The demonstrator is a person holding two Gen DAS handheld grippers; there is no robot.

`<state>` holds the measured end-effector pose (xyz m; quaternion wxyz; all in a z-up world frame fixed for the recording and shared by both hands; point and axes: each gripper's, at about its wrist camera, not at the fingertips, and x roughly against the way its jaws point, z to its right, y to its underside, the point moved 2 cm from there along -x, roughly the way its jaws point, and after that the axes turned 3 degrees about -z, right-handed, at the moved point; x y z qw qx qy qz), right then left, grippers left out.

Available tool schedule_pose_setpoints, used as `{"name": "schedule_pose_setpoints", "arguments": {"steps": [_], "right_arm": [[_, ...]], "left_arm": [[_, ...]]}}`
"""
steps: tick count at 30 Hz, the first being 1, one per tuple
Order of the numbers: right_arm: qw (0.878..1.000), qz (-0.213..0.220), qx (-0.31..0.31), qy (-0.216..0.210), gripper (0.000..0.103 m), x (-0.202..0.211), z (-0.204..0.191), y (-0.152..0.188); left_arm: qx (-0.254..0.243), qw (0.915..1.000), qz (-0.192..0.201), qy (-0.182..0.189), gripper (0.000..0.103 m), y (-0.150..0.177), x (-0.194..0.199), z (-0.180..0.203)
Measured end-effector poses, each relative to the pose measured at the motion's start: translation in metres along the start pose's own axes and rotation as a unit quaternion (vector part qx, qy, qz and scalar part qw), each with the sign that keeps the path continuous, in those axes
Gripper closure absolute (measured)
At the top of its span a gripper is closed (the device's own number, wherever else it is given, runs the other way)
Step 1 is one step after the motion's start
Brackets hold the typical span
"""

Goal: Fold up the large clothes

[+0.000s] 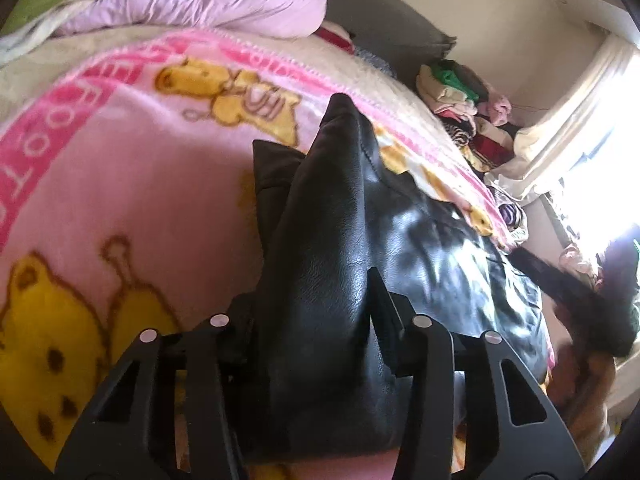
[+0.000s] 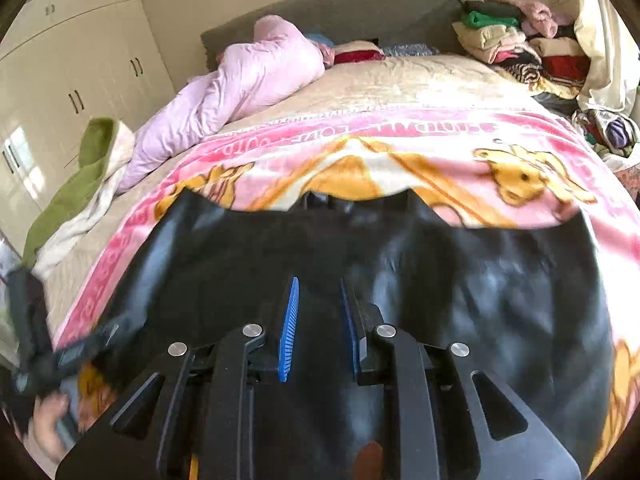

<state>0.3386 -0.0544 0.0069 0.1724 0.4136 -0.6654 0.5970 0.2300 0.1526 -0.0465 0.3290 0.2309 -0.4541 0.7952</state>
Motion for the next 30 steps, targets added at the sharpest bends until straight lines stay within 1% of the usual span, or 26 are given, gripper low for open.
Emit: {"name": "schedule_pose_setpoints", "arguments": {"steps": [3, 5, 6, 8, 9, 10, 11, 13, 15, 17, 19, 20, 22, 24, 26, 29, 30], "right_arm": [[0.999, -0.034, -0.018, 0.006, 0.083, -0.033, 0.008, -0.011], [0.996, -0.081, -0.037, 0.016, 0.084, -0.060, 0.017, -0.006], [0.994, -0.096, -0.047, 0.021, 0.085, -0.074, 0.021, -0.002], [0.994, -0.094, -0.035, 0.032, 0.085, -0.081, 0.018, 0.004], [0.995, -0.088, -0.028, 0.032, 0.085, -0.077, 0.015, 0.003], [0.996, -0.082, -0.027, 0.024, 0.085, -0.068, 0.016, 0.003], [0.997, -0.074, -0.031, 0.008, 0.085, -0.056, 0.016, 0.003], [0.998, -0.037, -0.033, -0.042, 0.084, -0.011, 0.012, 0.012], [0.998, -0.025, -0.009, -0.062, 0.084, 0.026, 0.001, 0.033], [0.997, -0.025, 0.020, -0.069, 0.084, 0.053, -0.009, 0.061], [0.997, -0.038, 0.024, -0.065, 0.084, 0.061, -0.012, 0.083], [0.996, -0.048, 0.017, -0.067, 0.083, 0.062, -0.012, 0.094], [0.993, -0.097, 0.004, -0.067, 0.083, 0.047, -0.008, 0.118], [0.992, -0.108, -0.002, -0.061, 0.083, 0.029, -0.001, 0.133], [0.992, -0.105, -0.008, -0.070, 0.083, 0.027, 0.001, 0.134], [0.988, -0.106, -0.032, -0.107, 0.082, 0.039, 0.010, 0.125], [0.989, -0.098, -0.038, -0.109, 0.074, 0.048, 0.015, 0.121]], "left_arm": [[-0.011, 0.9999, 0.011, 0.003, 0.069, -0.003, 0.005, 0.007], [-0.021, 0.9996, 0.018, 0.005, 0.070, -0.004, 0.009, 0.013], [-0.024, 0.9995, 0.020, 0.007, 0.070, -0.005, 0.010, 0.015], [-0.037, 0.9990, 0.024, 0.004, 0.072, -0.006, 0.011, 0.023], [-0.044, 0.9986, 0.028, -0.004, 0.072, -0.007, 0.011, 0.026], [-0.044, 0.9985, 0.031, -0.005, 0.072, -0.007, 0.013, 0.027], [-0.042, 0.9986, 0.032, -0.001, 0.072, -0.007, 0.014, 0.027], [-0.041, 0.9986, 0.035, 0.004, 0.072, -0.007, 0.016, 0.027], [-0.041, 0.9985, 0.036, 0.006, 0.072, -0.007, 0.018, 0.029], [-0.045, 0.9982, 0.040, 0.006, 0.072, -0.007, 0.021, 0.034], [-0.050, 0.9978, 0.044, 0.005, 0.072, -0.006, 0.024, 0.038], [-0.051, 0.9977, 0.045, 0.004, 0.073, -0.005, 0.025, 0.039], [-0.051, 0.9976, 0.046, -0.001, 0.074, -0.005, 0.025, 0.041], [-0.049, 0.9979, 0.043, -0.001, 0.074, -0.003, 0.025, 0.041], [-0.053, 0.9975, 0.045, -0.010, 0.076, -0.001, 0.024, 0.045], [-0.055, 0.9972, 0.049, -0.017, 0.077, -0.001, 0.027, 0.048], [-0.054, 0.9972, 0.049, -0.018, 0.077, -0.002, 0.028, 0.049]]}}
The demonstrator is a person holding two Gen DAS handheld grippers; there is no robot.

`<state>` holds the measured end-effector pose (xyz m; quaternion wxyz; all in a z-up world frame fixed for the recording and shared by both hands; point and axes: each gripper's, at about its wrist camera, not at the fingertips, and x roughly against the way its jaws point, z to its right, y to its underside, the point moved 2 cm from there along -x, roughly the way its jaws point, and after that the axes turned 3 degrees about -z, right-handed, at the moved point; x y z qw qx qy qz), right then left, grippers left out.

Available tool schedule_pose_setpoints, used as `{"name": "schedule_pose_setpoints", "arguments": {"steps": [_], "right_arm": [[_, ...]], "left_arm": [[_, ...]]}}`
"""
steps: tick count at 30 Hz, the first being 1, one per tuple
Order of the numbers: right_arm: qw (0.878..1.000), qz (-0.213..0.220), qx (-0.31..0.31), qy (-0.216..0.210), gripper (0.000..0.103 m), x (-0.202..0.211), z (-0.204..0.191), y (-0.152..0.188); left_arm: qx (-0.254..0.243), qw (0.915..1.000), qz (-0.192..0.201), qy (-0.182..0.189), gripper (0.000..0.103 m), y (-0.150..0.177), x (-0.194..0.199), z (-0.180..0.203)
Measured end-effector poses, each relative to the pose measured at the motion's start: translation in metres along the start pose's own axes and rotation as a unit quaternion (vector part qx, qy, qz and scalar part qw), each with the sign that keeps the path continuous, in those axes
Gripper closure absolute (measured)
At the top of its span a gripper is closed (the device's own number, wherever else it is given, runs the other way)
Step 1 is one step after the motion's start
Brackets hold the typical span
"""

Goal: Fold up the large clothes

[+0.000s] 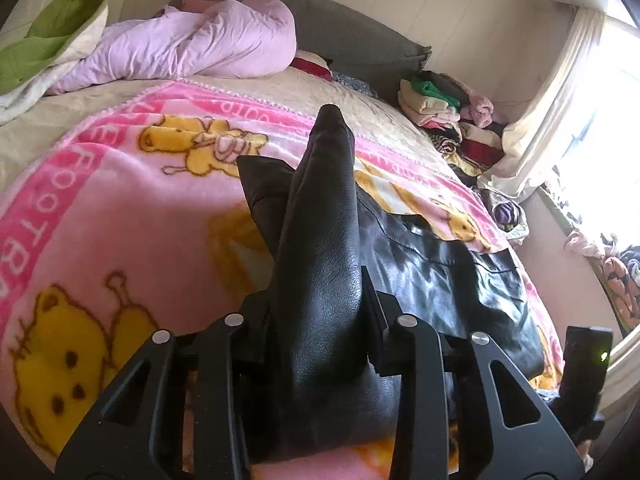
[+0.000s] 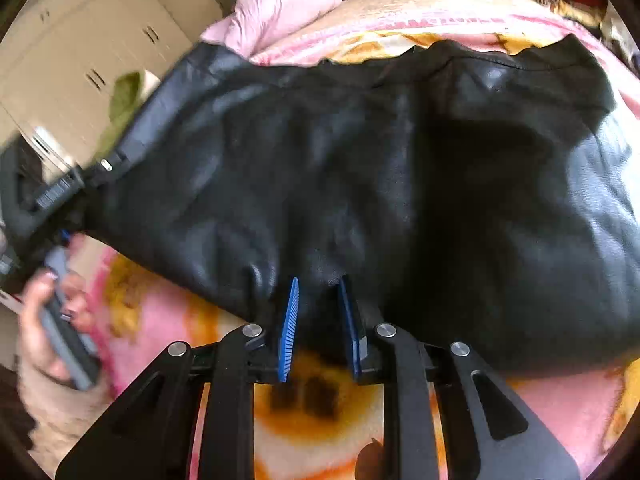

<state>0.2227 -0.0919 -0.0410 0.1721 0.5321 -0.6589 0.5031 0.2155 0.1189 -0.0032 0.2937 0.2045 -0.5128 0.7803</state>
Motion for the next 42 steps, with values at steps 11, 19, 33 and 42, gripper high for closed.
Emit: {"name": "schedule_pose_setpoints", "arguments": {"steps": [11, 19, 33, 42], "right_arm": [[0.995, 0.088, 0.002, -0.052, 0.024, 0.097, -0.015, -0.049], [0.995, 0.062, 0.040, -0.075, 0.011, 0.096, -0.062, -0.101], [0.993, -0.081, 0.082, 0.019, 0.011, -0.004, -0.130, -0.151], [0.989, -0.084, 0.122, 0.020, 0.069, -0.015, -0.122, -0.150]], "left_arm": [[-0.045, 0.9985, 0.030, 0.003, 0.078, -0.005, 0.026, 0.053], [-0.084, 0.9957, 0.039, 0.010, 0.079, -0.004, 0.035, 0.093], [-0.107, 0.9933, 0.040, 0.014, 0.082, 0.002, 0.040, 0.112], [-0.133, 0.9900, 0.036, 0.028, 0.075, 0.008, 0.049, 0.120]]}}
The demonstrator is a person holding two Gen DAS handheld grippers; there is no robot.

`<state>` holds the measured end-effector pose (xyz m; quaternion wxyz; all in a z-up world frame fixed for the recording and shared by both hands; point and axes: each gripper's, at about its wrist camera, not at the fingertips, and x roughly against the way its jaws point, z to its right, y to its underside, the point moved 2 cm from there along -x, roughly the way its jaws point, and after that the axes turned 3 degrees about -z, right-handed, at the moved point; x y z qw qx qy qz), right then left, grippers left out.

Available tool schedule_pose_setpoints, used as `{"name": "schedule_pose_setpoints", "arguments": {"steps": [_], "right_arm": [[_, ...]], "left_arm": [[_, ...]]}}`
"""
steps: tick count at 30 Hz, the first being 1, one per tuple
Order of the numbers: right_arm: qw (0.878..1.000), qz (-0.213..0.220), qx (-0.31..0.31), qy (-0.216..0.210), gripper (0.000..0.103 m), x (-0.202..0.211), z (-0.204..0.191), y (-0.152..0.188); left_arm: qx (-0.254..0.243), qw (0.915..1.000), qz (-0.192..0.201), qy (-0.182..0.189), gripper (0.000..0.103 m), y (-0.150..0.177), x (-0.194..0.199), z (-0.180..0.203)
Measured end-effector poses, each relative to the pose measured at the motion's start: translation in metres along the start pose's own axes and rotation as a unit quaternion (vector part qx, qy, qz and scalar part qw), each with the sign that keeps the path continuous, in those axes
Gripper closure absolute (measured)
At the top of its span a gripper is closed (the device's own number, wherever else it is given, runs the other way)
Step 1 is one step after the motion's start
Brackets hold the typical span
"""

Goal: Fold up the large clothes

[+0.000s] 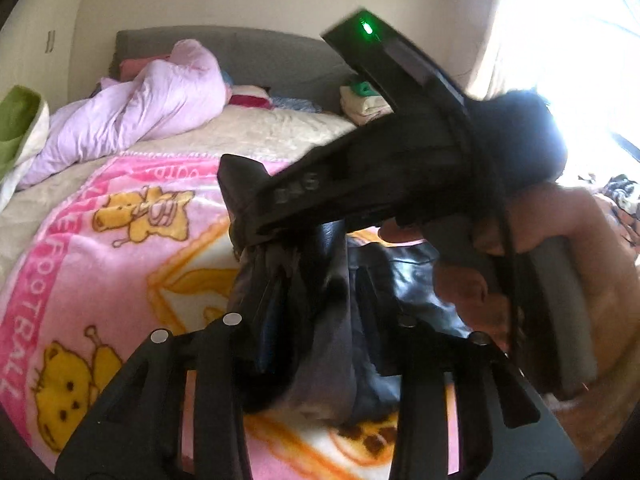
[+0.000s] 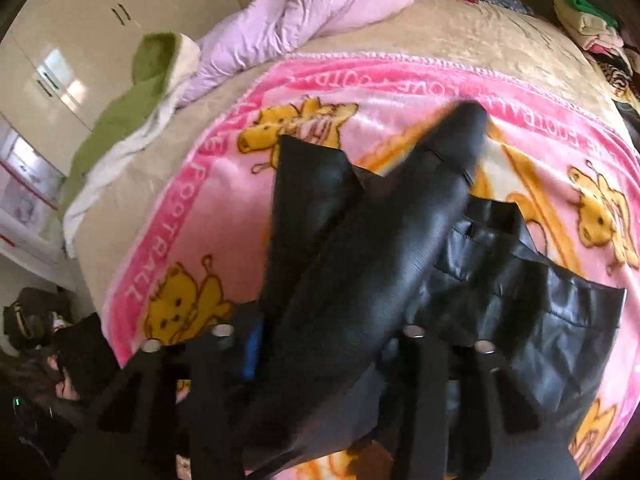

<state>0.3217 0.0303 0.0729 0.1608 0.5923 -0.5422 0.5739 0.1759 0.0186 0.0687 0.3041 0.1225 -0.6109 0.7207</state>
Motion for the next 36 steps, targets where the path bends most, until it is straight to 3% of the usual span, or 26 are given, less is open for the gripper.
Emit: {"name": "schedule_pose_setpoints", "arguments": {"steps": [7, 9, 10, 11, 14, 18, 23, 25, 27, 28, 30, 34, 36], "right_arm": [[0.997, 0.063, -0.005, -0.038, 0.076, 0.050, 0.053, 0.025], [0.996, 0.076, -0.011, -0.037, 0.078, 0.063, 0.070, 0.034], [0.996, 0.081, -0.015, -0.036, 0.079, 0.068, 0.079, 0.039], [0.995, 0.087, -0.021, -0.034, 0.080, 0.073, 0.090, 0.045], [0.993, 0.104, -0.047, -0.040, 0.082, 0.088, 0.128, 0.064], [0.988, 0.130, -0.069, -0.041, 0.082, 0.102, 0.174, 0.092], [0.987, 0.139, -0.077, -0.025, 0.082, 0.100, 0.214, 0.128], [0.987, 0.126, -0.095, -0.023, 0.078, 0.090, 0.227, 0.141], [0.989, 0.091, -0.118, -0.020, 0.050, 0.075, 0.238, 0.152], [0.987, 0.083, -0.134, -0.026, 0.044, 0.071, 0.243, 0.157], [0.981, 0.090, -0.162, -0.058, 0.014, 0.073, 0.248, 0.159], [0.968, 0.113, -0.205, -0.093, 0.012, 0.075, 0.248, 0.145], [0.972, 0.097, -0.204, -0.071, 0.012, 0.065, 0.239, 0.130]], "left_arm": [[-0.006, 0.9952, 0.007, 0.097, 0.068, -0.002, 0.035, 0.027], [0.003, 0.9908, 0.003, 0.135, 0.060, -0.001, 0.040, 0.035], [0.007, 0.9876, 0.003, 0.157, 0.049, -0.001, 0.042, 0.040], [0.012, 0.9857, 0.002, 0.168, 0.031, 0.000, 0.045, 0.043], [0.023, 0.9818, -0.002, 0.189, 0.028, 0.000, 0.045, 0.048], [0.033, 0.9888, -0.037, 0.141, 0.027, 0.001, 0.006, 0.040], [0.066, 0.9875, -0.100, 0.104, 0.027, 0.015, -0.069, 0.029], [0.074, 0.9842, -0.131, 0.092, 0.027, 0.026, -0.099, 0.031], [0.077, 0.9796, -0.158, 0.098, 0.027, 0.036, -0.116, 0.034], [0.075, 0.9790, -0.164, 0.094, 0.023, 0.039, -0.120, 0.036], [0.055, 0.9828, -0.163, 0.068, 0.023, 0.045, -0.124, 0.041], [0.058, 0.9830, -0.160, 0.068, 0.023, 0.045, -0.122, 0.040], [0.056, 0.9832, -0.161, 0.066, 0.023, 0.045, -0.124, 0.041]]}}
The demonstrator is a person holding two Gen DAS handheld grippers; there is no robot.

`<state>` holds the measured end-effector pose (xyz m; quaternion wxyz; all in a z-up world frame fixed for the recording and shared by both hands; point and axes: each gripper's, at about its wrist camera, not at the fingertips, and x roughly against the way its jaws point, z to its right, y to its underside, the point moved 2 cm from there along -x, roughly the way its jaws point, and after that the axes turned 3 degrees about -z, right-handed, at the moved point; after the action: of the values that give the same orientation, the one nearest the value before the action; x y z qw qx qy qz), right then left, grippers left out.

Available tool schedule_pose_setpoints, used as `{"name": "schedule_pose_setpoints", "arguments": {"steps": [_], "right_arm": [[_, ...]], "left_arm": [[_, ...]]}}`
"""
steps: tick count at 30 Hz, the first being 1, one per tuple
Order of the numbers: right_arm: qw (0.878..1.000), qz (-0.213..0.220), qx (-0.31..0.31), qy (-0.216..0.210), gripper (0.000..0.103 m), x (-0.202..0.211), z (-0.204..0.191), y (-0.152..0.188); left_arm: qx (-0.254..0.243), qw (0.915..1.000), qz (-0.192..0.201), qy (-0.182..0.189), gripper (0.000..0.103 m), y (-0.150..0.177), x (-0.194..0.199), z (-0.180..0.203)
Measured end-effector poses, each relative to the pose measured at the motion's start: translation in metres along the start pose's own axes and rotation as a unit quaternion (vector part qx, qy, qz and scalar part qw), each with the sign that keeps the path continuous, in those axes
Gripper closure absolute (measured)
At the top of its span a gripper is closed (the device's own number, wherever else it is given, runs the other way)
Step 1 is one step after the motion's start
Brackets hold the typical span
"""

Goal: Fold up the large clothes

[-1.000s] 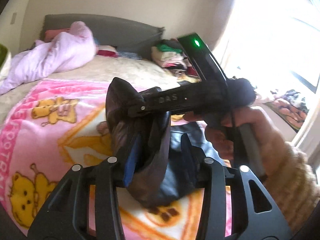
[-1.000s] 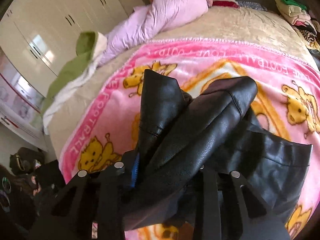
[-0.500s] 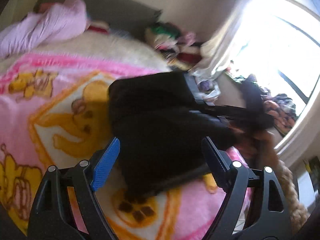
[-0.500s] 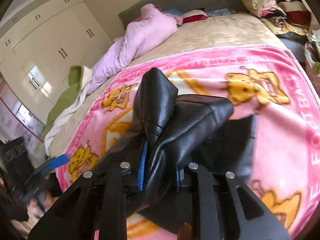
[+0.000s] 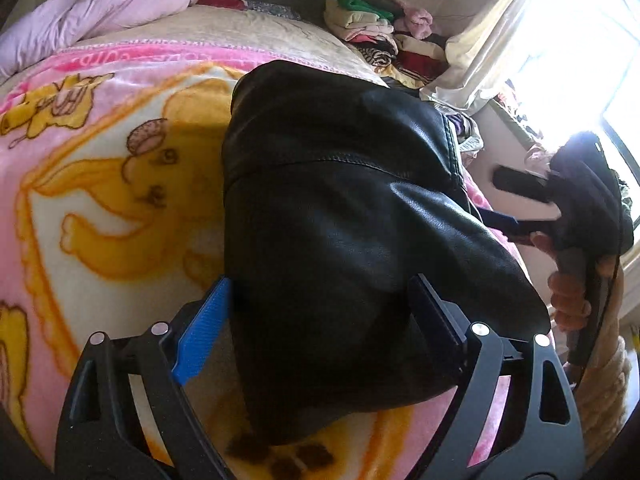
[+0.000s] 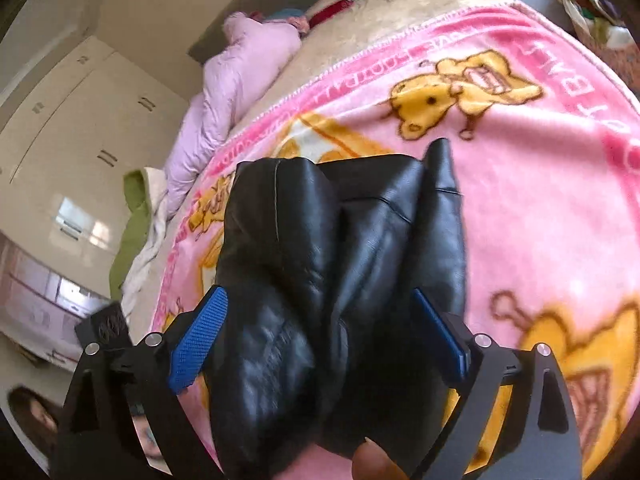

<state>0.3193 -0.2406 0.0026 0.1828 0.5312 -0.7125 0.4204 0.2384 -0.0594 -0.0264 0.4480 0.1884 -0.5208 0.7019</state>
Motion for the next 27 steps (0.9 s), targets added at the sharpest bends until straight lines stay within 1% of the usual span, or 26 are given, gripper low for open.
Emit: {"name": "schedule_pose_setpoints", "arguments": {"steps": [1, 2, 3, 4, 5, 6, 7, 8, 9, 11, 12, 14, 15, 17, 20, 22, 23, 24, 25, 26, 27], "right_arm": [[1.000, -0.004, 0.005, 0.019, 0.013, -0.007, -0.005, -0.004], [0.999, -0.005, 0.011, 0.038, 0.031, -0.013, -0.010, -0.006], [0.997, -0.002, 0.021, 0.070, 0.066, -0.018, -0.017, -0.007], [0.995, 0.008, 0.034, 0.091, 0.071, -0.019, -0.028, -0.007], [0.994, 0.020, 0.047, 0.097, 0.082, -0.015, -0.036, -0.006], [0.992, 0.040, 0.072, 0.098, 0.086, -0.005, -0.051, -0.005], [0.990, 0.057, 0.086, 0.093, 0.087, 0.006, -0.059, -0.005], [0.989, 0.080, 0.096, 0.078, 0.088, 0.024, -0.065, -0.006], [0.988, 0.094, 0.098, 0.073, 0.088, 0.034, -0.063, -0.008], [0.984, 0.122, 0.101, 0.084, 0.088, 0.052, -0.052, -0.011], [0.983, 0.127, 0.087, 0.096, 0.088, 0.056, -0.034, -0.012], [0.988, 0.106, 0.059, 0.096, 0.088, 0.049, -0.006, -0.011], [0.992, 0.085, 0.045, 0.086, 0.088, 0.040, 0.012, -0.007], [0.993, 0.070, 0.034, 0.085, 0.086, 0.026, 0.033, 0.005], [0.992, 0.076, 0.041, 0.095, 0.086, 0.014, 0.045, 0.019], [0.993, 0.083, 0.031, 0.084, 0.084, 0.015, 0.049, 0.022], [0.993, 0.086, 0.028, 0.081, 0.079, 0.017, 0.049, 0.022], [0.992, 0.090, 0.028, 0.086, 0.069, 0.022, 0.048, 0.023], [0.990, 0.092, 0.032, 0.100, 0.062, 0.028, 0.046, 0.025], [0.989, 0.095, 0.032, 0.105, 0.050, 0.031, 0.042, 0.025], [0.989, 0.105, 0.030, 0.098, 0.043, 0.041, 0.039, 0.031]], "left_arm": [[-0.001, 1.0000, 0.000, -0.001, 0.023, 0.000, -0.001, 0.000], [-0.002, 1.0000, 0.001, -0.002, 0.023, 0.001, -0.001, 0.001], [-0.002, 1.0000, 0.003, -0.004, 0.023, 0.001, 0.000, 0.000], [-0.002, 1.0000, 0.004, -0.005, 0.023, -0.001, 0.000, 0.001], [-0.003, 1.0000, 0.003, -0.005, 0.023, -0.002, 0.002, 0.001], [-0.004, 1.0000, 0.007, -0.002, 0.023, -0.003, 0.005, 0.002], [-0.005, 0.9999, 0.014, 0.002, 0.023, -0.004, 0.010, 0.003], [-0.004, 0.9996, 0.028, 0.011, 0.023, -0.008, 0.017, 0.003], [0.000, 0.9992, 0.037, 0.014, 0.023, -0.011, 0.023, 0.002], [0.007, 0.9990, 0.043, 0.011, 0.023, -0.018, 0.026, 0.001], [0.006, 0.9991, 0.040, 0.011, 0.022, -0.020, 0.024, 0.003], [0.003, 0.9996, 0.027, 0.006, 0.022, -0.020, 0.012, 0.005], [0.002, 0.9998, 0.019, 0.007, 0.021, -0.018, 0.005, 0.006], [0.003, 1.0000, 0.004, 0.008, 0.016, -0.012, -0.009, 0.008], [0.009, 0.9998, -0.001, 0.021, 0.015, -0.006, -0.018, 0.008], [0.009, 0.9997, -0.002, 0.021, 0.015, -0.006, -0.019, 0.008], [0.008, 0.9998, -0.002, 0.020, 0.015, -0.007, -0.017, 0.009], [0.007, 0.9998, -0.002, 0.019, 0.015, -0.007, -0.016, 0.009], [0.006, 0.9999, 0.000, 0.016, 0.015, -0.007, -0.014, 0.010], [0.001, 0.9999, 0.002, 0.012, 0.015, -0.008, -0.012, 0.010], [-0.002, 0.9999, 0.004, 0.012, 0.015, -0.008, -0.009, 0.011]]}}
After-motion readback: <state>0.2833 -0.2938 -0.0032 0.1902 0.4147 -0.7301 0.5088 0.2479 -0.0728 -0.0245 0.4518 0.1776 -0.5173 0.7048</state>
